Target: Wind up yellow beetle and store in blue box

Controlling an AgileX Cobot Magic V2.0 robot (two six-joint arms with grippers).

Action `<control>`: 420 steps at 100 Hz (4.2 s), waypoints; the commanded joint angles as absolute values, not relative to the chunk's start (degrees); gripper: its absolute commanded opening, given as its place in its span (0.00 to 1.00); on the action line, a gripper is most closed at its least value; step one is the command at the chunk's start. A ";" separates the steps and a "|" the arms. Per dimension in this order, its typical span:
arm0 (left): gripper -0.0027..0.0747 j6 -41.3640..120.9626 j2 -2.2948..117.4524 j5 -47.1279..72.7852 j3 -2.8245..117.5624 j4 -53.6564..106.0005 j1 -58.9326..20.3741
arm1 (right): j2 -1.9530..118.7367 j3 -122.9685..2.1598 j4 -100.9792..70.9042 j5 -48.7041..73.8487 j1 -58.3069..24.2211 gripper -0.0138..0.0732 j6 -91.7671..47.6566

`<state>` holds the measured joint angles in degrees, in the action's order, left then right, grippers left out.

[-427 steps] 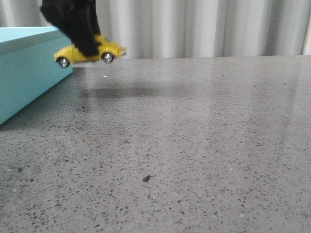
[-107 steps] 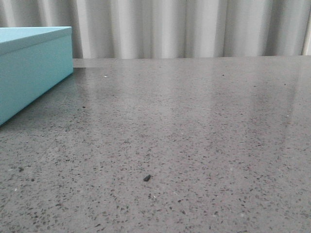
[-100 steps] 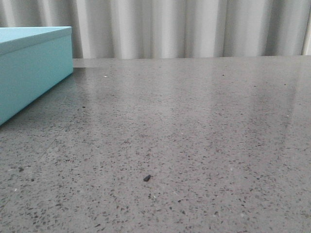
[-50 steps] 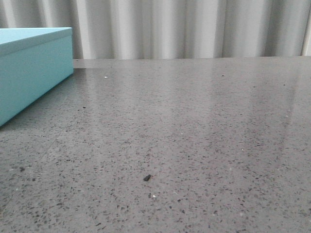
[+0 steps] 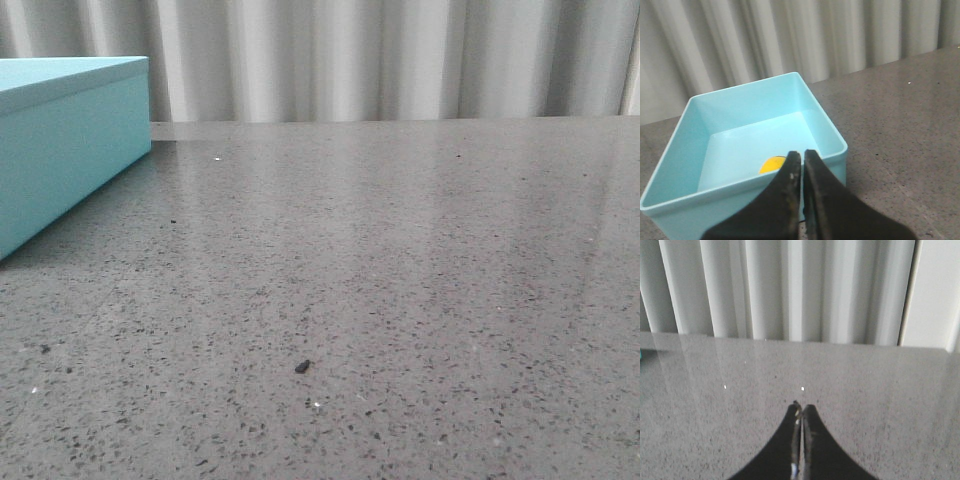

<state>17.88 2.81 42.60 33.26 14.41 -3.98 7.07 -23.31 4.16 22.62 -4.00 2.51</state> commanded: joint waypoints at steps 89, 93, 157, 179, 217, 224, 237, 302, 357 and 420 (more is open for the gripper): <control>0.01 16.95 -1.94 34.52 22.73 21.66 -3.83 | 6.13 -15.71 4.95 15.75 -3.95 0.09 1.95; 0.01 16.95 -1.94 34.52 22.73 21.66 -3.83 | 6.13 -15.71 4.95 15.75 -3.95 0.09 1.95; 0.01 16.95 -1.94 31.68 21.36 16.17 -3.81 | 6.13 -15.71 4.95 15.75 -3.95 0.09 1.95; 0.01 12.93 -1.94 5.58 12.56 9.03 -3.81 | 6.13 -15.71 4.95 15.75 -3.95 0.09 1.95; 0.01 -1.24 -1.94 -0.85 -1.36 3.31 -3.81 | 6.13 -15.71 4.95 15.75 -3.95 0.09 1.95; 0.01 -1.24 -1.94 4.13 -1.47 3.31 -3.81 | 6.13 -15.71 4.95 15.75 -3.95 0.09 1.95; 0.01 -1.24 -1.94 13.72 -1.47 3.31 -3.81 | 6.13 -15.71 4.95 15.75 -3.95 0.09 1.95; 0.01 -1.24 -1.94 15.95 -1.47 3.31 -3.81 | 6.13 -15.71 4.95 15.65 -3.95 0.09 1.95; 0.01 -1.24 -1.94 15.95 -1.47 3.31 -3.81 | 6.13 -15.71 4.95 15.65 -3.95 0.09 1.95; 0.01 -1.24 -1.94 15.95 -1.47 3.31 -3.81 | 6.13 1.14 6.12 -11.96 4.03 0.09 1.95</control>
